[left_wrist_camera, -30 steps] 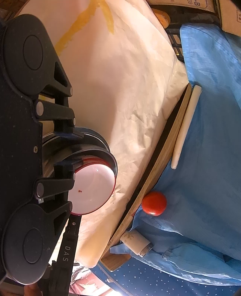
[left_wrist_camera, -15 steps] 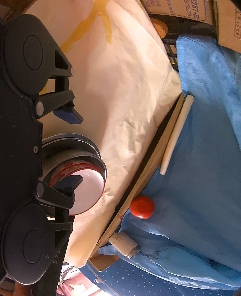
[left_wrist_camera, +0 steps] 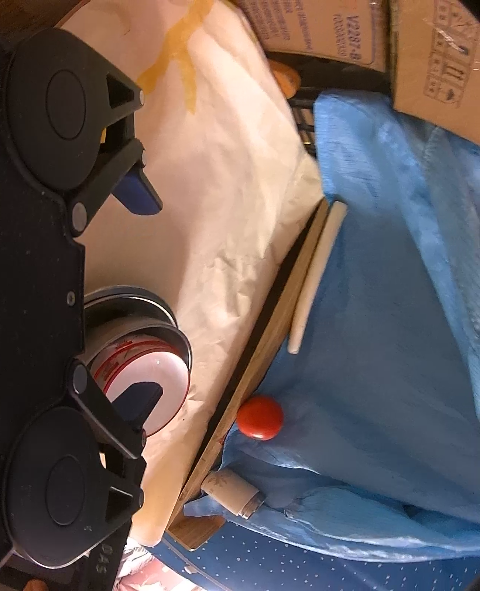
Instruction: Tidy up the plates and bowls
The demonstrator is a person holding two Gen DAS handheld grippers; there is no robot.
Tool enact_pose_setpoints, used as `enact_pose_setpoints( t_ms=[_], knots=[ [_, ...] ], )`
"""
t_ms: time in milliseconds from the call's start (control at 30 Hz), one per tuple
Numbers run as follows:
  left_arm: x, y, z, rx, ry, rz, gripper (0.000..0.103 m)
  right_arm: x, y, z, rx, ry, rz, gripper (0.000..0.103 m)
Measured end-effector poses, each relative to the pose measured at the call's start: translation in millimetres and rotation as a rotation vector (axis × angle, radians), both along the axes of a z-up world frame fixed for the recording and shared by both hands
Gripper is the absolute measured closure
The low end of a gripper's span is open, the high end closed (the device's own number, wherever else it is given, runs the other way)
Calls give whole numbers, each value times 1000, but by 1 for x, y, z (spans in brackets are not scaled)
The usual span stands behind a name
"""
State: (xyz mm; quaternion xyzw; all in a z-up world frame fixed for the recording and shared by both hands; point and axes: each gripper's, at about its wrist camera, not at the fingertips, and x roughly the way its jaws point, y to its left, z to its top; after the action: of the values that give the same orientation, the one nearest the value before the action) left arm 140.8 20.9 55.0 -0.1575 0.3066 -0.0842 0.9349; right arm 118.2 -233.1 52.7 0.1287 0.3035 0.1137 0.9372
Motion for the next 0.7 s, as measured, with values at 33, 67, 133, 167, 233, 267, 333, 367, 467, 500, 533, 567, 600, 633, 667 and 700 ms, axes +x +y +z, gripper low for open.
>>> enact_pose_setpoints(
  t_ms=[33,67,133,167,233,267,333,367,467,500,533,567,600,633,667,700],
  knots=[
    [-2,0,0,7,-10,0,3,-4,-1,0,8,-18,-5,16],
    [-4,0,1,13,-24,2,1,-7,-1,0,13,-35,-11,14],
    [-9,0,3,24,-59,14,1,-14,-2,1,17,-68,-20,5],
    [-11,0,4,34,-75,19,1,-18,-2,1,18,-85,-24,2],
    [-17,-1,6,60,-112,34,1,-26,-2,1,22,-124,-27,0],
    [-19,-1,6,70,-125,39,1,-30,-2,1,23,-140,-27,0],
    [-24,-3,7,86,-152,43,1,-38,0,0,19,-171,-31,0],
    [-27,-3,8,91,-161,46,1,-42,2,-1,13,-187,-35,0],
    [-37,-2,7,88,-199,73,1,-56,7,-5,-9,-221,-45,0],
    [-41,-2,6,87,-215,87,1,-61,9,-7,-11,-231,-54,0],
    [-45,-2,5,91,-227,96,1,-66,10,-9,-11,-238,-64,0],
    [-47,-3,4,97,-233,96,1,-70,11,-11,-10,-245,-78,0],
    [-50,-4,3,105,-235,93,1,-74,13,-13,-8,-252,-90,0],
    [-52,-6,2,115,-236,88,1,-79,14,-15,-8,-261,-104,0],
    [-55,-7,1,123,-237,85,1,-83,14,-17,-10,-269,-116,0],
    [-57,-8,-1,131,-239,82,1,-87,15,-18,-13,-279,-130,0]
  ],
)
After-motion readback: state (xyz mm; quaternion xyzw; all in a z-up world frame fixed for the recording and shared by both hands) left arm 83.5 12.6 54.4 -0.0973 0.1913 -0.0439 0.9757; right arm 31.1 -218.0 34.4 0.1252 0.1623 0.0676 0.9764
